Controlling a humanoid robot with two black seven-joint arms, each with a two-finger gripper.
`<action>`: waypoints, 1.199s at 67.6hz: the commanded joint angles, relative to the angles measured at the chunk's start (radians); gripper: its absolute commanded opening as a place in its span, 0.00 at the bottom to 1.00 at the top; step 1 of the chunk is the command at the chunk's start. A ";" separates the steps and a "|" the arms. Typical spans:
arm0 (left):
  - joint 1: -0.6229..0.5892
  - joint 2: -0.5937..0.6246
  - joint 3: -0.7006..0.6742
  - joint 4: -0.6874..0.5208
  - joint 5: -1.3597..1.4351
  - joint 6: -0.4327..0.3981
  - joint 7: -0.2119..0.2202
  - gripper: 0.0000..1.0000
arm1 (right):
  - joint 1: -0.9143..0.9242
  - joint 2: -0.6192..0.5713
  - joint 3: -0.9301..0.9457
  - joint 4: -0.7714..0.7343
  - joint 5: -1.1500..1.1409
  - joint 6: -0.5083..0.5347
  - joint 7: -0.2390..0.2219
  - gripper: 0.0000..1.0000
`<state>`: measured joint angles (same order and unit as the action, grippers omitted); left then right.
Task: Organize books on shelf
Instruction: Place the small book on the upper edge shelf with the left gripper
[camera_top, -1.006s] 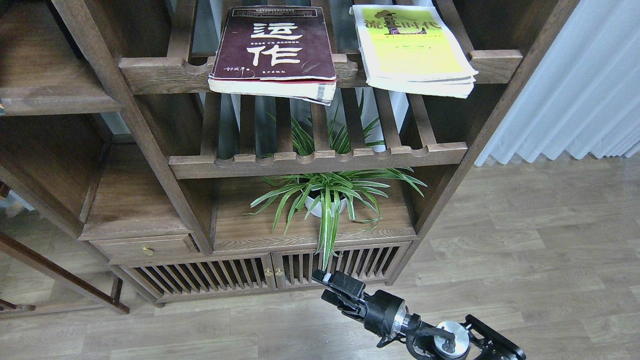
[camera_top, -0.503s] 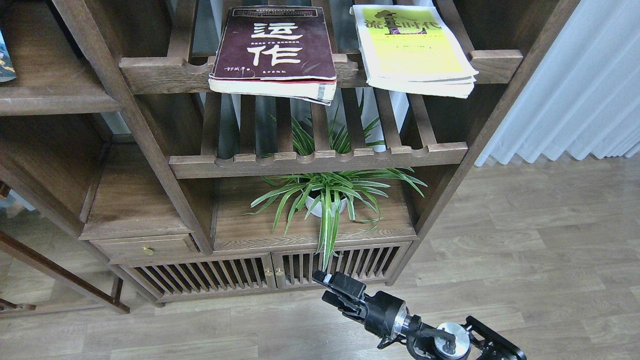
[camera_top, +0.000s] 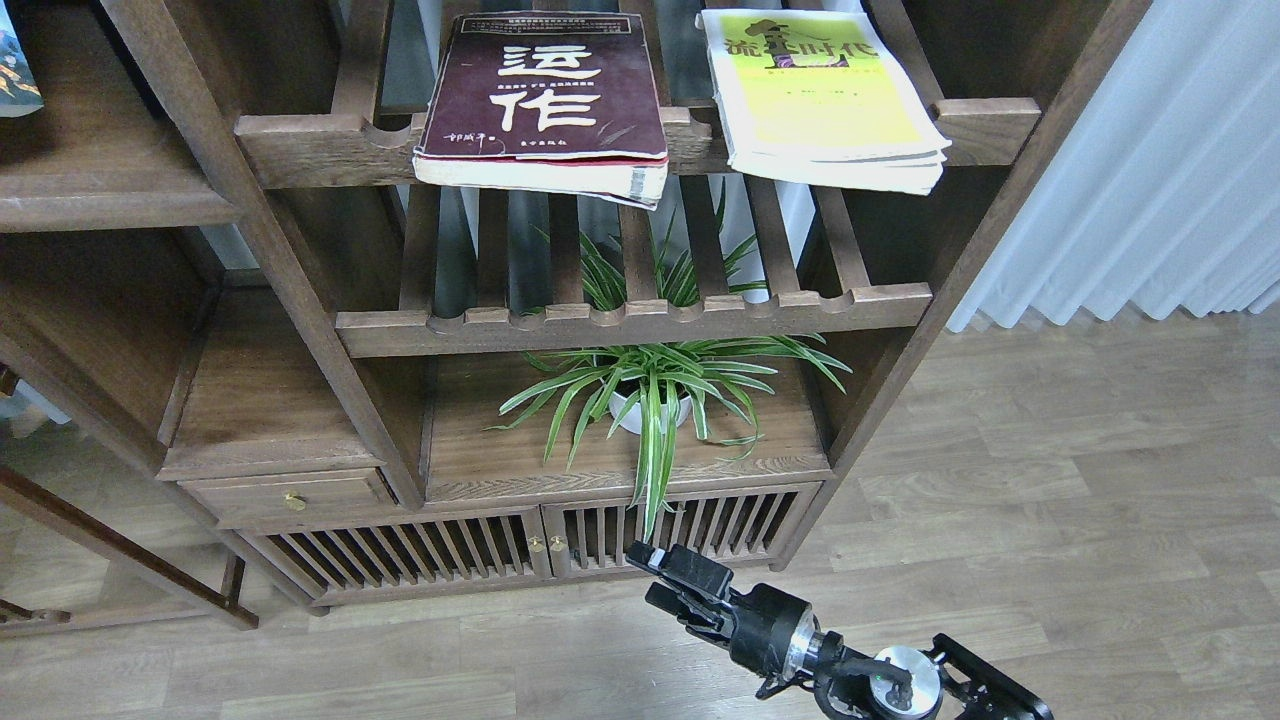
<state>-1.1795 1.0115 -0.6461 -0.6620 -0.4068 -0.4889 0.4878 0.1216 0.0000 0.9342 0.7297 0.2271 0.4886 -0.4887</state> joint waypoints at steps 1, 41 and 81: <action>-0.040 -0.034 0.003 0.059 0.010 0.000 0.000 0.01 | 0.001 0.000 0.000 0.002 0.000 0.000 0.000 1.00; -0.057 -0.108 0.011 0.093 0.010 0.000 -0.003 0.16 | 0.000 0.000 0.000 -0.001 0.000 0.000 0.000 1.00; -0.066 -0.097 0.011 0.064 0.102 0.000 -0.002 0.89 | 0.001 0.000 0.000 -0.004 0.000 0.000 0.000 1.00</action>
<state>-1.2431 0.9089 -0.6359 -0.5805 -0.3264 -0.4889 0.4853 0.1227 0.0000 0.9342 0.7269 0.2271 0.4887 -0.4887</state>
